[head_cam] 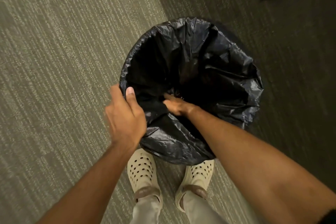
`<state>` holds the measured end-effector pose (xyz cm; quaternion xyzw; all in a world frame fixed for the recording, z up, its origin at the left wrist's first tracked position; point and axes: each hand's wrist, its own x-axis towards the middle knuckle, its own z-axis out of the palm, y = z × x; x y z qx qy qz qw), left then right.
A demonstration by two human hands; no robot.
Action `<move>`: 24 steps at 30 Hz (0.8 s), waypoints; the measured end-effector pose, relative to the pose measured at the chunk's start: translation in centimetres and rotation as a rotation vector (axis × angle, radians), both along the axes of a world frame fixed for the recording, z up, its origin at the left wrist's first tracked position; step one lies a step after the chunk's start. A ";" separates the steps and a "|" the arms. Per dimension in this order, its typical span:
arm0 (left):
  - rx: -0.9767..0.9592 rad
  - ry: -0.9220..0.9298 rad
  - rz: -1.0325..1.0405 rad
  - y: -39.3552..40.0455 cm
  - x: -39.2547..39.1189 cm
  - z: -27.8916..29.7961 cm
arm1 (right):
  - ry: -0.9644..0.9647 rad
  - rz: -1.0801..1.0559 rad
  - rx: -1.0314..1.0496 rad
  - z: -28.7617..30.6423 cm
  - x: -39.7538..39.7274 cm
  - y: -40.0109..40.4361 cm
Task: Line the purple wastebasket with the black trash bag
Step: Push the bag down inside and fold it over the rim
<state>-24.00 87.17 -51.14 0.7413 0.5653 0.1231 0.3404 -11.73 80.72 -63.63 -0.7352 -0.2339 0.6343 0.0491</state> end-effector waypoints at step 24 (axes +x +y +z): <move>-0.005 0.986 -1.409 -2.9 7.0 -4.5 | -0.520 1.071 -0.092 2.9 4.9 -4.5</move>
